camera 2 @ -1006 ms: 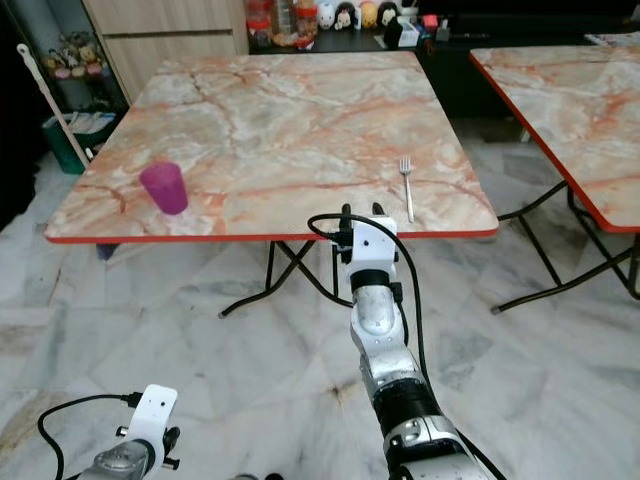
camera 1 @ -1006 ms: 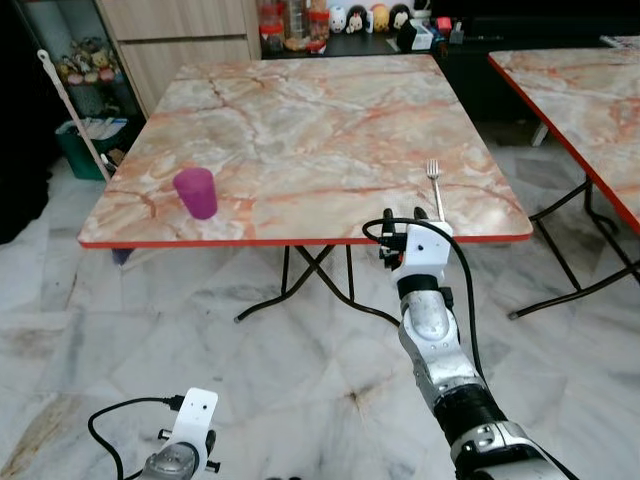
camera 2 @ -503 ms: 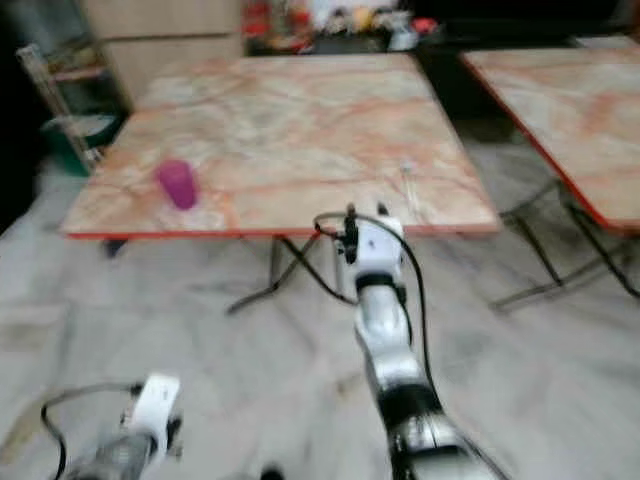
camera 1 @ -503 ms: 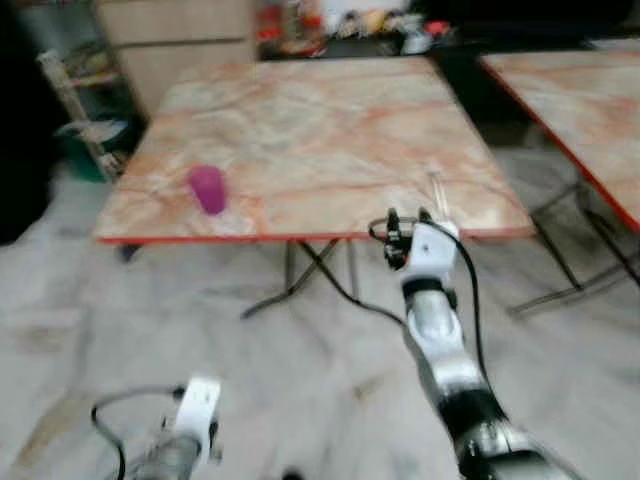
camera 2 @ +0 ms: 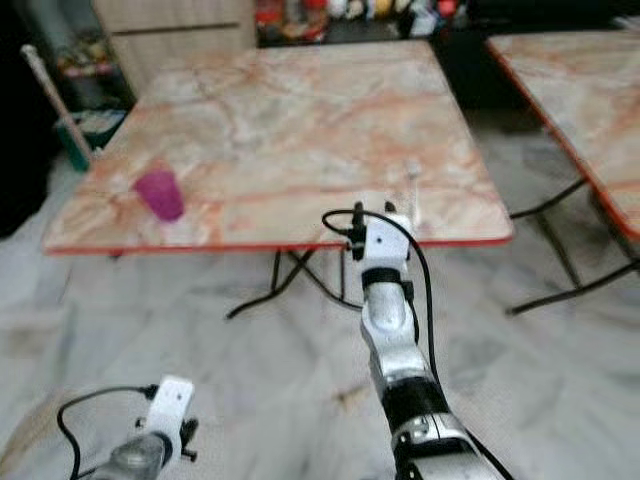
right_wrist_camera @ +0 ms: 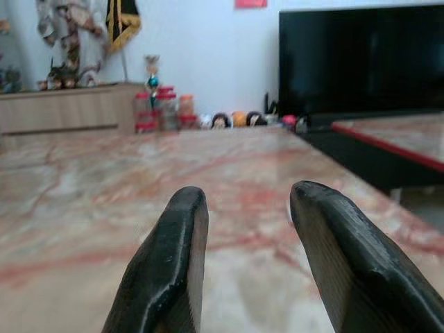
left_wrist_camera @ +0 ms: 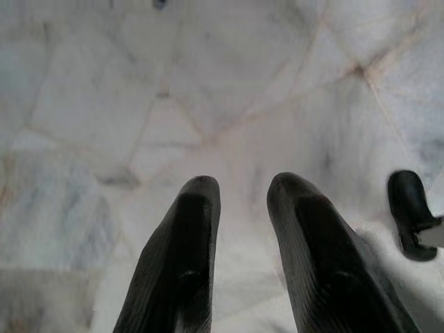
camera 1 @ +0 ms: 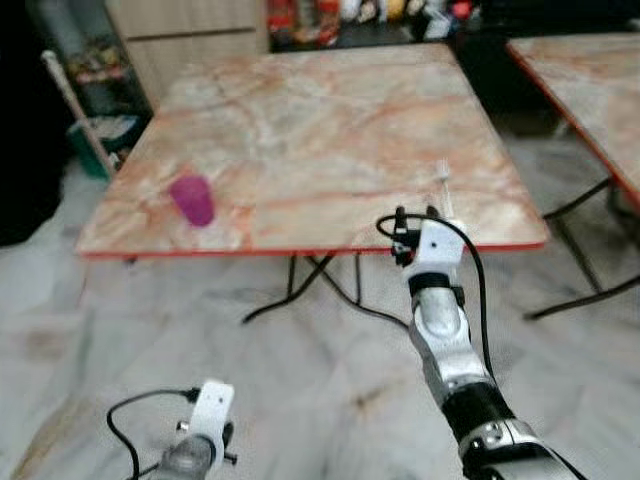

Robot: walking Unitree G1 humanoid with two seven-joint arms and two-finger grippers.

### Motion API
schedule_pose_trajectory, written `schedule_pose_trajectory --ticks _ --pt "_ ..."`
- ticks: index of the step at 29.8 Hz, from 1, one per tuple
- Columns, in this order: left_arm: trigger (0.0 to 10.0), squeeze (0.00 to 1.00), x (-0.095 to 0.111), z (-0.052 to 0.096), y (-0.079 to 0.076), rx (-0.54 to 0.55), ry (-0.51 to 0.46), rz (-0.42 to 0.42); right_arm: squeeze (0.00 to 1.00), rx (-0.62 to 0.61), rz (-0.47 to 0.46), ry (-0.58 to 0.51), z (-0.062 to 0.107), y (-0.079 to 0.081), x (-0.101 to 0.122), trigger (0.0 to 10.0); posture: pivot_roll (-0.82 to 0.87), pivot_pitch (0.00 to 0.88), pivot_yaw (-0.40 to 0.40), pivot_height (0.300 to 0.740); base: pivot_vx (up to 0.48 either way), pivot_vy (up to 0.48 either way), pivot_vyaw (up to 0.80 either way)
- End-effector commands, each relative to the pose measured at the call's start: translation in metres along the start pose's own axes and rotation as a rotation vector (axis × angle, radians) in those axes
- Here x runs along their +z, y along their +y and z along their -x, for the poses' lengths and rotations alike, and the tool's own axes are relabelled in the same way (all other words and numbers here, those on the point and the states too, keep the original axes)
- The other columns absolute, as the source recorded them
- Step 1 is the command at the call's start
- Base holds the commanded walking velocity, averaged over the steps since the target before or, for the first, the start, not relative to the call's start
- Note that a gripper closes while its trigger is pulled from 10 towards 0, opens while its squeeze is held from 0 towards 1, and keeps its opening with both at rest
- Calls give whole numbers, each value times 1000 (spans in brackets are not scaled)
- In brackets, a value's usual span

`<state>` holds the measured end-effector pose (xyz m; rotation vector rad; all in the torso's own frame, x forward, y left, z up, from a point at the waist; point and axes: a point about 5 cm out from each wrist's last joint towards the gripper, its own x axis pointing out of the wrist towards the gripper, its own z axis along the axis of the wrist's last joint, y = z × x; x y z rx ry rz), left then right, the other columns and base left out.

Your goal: Setting the table

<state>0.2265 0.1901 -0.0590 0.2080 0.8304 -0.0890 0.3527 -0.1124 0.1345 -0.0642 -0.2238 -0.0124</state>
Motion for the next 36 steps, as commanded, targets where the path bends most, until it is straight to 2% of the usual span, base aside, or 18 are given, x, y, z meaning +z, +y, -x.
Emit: schedule_pose_trajectory --ticks 1,13,17,36 --pt "10000 0 -9 2 7 20 31 -5 0 31 -15 -4 1 9 1 10000 32 109 36 740 322 0 0" --pt "10000 0 -9 2 6 19 33 -1 0 18 -8 16 1 9 -1 10000 32 110 35 740 322 0 0" --pt "10000 0 -9 2 6 18 35 -1 0 33 -15 -3 2 11 0 10000 31 111 35 740 322 0 -533" --pt "10000 0 -9 2 6 17 36 0 0 55 -4 -3 3 14 0 10000 29 111 34 740 321 0 0"
